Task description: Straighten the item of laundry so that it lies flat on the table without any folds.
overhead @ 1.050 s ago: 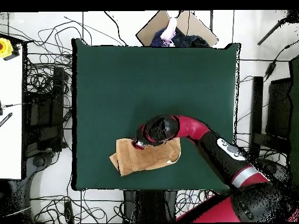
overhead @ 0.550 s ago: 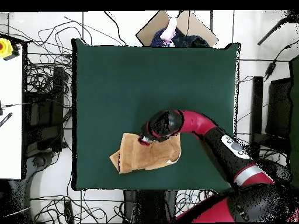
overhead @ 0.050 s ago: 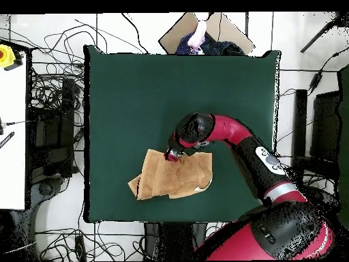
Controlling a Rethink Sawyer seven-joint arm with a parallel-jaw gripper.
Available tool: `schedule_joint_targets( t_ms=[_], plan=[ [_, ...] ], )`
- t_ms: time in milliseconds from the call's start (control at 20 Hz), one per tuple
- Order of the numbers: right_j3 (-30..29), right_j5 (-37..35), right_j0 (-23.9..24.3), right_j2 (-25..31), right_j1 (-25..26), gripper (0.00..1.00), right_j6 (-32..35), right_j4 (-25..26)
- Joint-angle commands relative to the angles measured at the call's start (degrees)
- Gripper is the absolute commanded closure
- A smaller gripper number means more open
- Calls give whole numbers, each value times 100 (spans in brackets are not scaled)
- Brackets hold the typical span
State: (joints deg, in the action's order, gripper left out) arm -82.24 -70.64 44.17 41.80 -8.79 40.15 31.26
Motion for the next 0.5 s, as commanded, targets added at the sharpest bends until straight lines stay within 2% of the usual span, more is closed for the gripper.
schedule_joint_targets(
  t_ms=[50,200,400,500],
  plan=[
    [1545,-853,-406,-91,347,100,-1487,375],
    [2172,-1395,-659,63,588,100,-1919,406],
    [2527,-1193,-708,277,768,100,-1989,358],
    [2522,-931,-637,386,821,100,-2084,293]
  ],
)
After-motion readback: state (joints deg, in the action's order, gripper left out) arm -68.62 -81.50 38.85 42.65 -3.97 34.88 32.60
